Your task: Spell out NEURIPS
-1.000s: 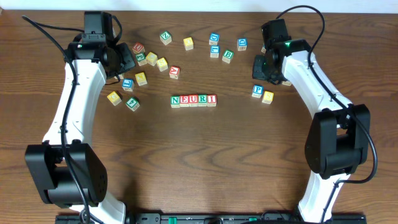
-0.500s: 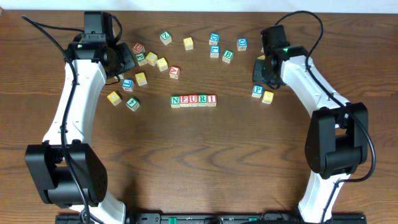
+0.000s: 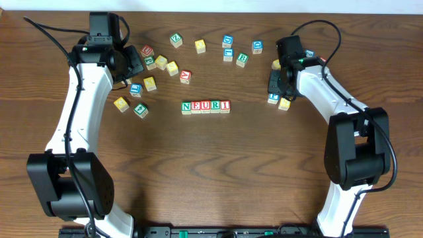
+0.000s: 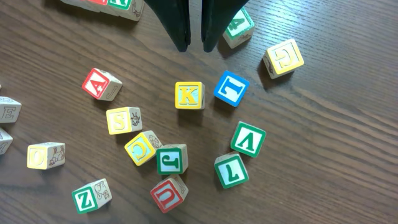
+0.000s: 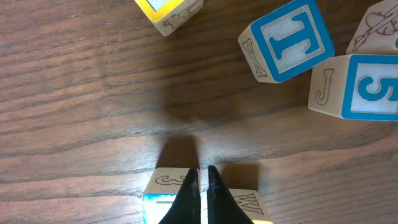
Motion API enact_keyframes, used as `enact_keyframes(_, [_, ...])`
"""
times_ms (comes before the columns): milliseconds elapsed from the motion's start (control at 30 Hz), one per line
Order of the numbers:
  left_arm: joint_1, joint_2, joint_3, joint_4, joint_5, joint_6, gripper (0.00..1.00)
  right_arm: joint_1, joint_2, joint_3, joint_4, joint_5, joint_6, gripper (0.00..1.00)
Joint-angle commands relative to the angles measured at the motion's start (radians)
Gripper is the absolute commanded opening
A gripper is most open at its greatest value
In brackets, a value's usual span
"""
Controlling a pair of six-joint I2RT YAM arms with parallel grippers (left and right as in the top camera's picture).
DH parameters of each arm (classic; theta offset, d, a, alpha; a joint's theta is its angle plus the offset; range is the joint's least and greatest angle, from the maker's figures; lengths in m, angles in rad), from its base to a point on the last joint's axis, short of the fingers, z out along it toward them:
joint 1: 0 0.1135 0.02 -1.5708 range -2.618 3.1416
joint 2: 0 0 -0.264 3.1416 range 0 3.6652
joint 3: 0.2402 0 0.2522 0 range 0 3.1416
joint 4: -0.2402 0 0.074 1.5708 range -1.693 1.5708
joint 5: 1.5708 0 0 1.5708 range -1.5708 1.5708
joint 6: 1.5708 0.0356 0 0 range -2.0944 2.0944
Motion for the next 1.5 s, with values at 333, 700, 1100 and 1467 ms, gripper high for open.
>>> enact_keyframes(333, [0.001, 0.009, -0.008, -0.003, -0.016, 0.002, 0.09, -0.013, 0.004, -0.046, 0.032, 0.021, 0.028, 0.01])
enact_keyframes(700, [0.001, 0.009, -0.008, -0.003, -0.016, 0.002, 0.08, -0.003, 0.004, -0.058, 0.043, -0.043, 0.027, 0.01])
enact_keyframes(1100, [0.001, 0.009, -0.008, -0.003, -0.016, 0.002, 0.08, 0.09, 0.004, -0.058, 0.058, -0.118, -0.002, 0.01])
enact_keyframes(1467, [0.001, 0.009, -0.008, -0.003, -0.016, 0.002, 0.08, 0.161, 0.004, -0.053, 0.065, -0.116, -0.002, 0.01])
